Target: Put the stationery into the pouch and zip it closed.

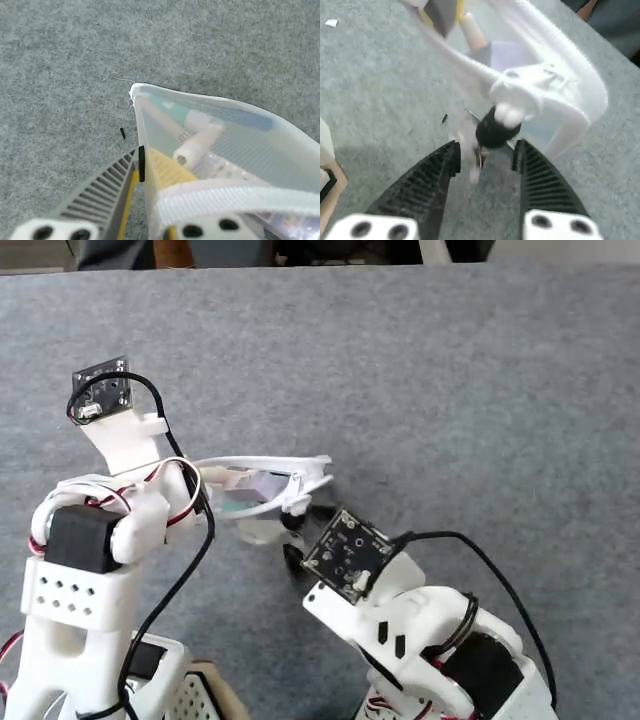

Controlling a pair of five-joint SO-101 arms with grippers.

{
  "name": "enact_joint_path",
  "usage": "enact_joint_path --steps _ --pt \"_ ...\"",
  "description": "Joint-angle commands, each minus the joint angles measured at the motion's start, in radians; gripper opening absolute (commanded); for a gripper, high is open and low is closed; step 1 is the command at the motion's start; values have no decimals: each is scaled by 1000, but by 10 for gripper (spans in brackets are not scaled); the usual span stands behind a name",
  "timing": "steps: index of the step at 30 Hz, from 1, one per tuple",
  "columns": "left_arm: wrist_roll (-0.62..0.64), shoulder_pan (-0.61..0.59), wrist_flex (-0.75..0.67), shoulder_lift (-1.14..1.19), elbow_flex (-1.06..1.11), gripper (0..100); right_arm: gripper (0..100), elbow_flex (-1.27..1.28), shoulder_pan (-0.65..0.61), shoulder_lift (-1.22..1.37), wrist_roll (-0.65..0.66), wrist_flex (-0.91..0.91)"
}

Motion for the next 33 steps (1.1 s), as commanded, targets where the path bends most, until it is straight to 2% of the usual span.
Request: enact_joint_path --steps 1,11,19,33 --pt "12 -18 -23 5 -15 29 216 -2 -6 2 -8 -32" --pt "12 -18 -25 2 18 29 180 7 -5 2 -9 -140" --pt "12 -18 -23 -5 13 29 77 16 -5 4 -8 -146" --pt "12 -18 -23 -6 8 29 74 114 2 4 -5 -210"
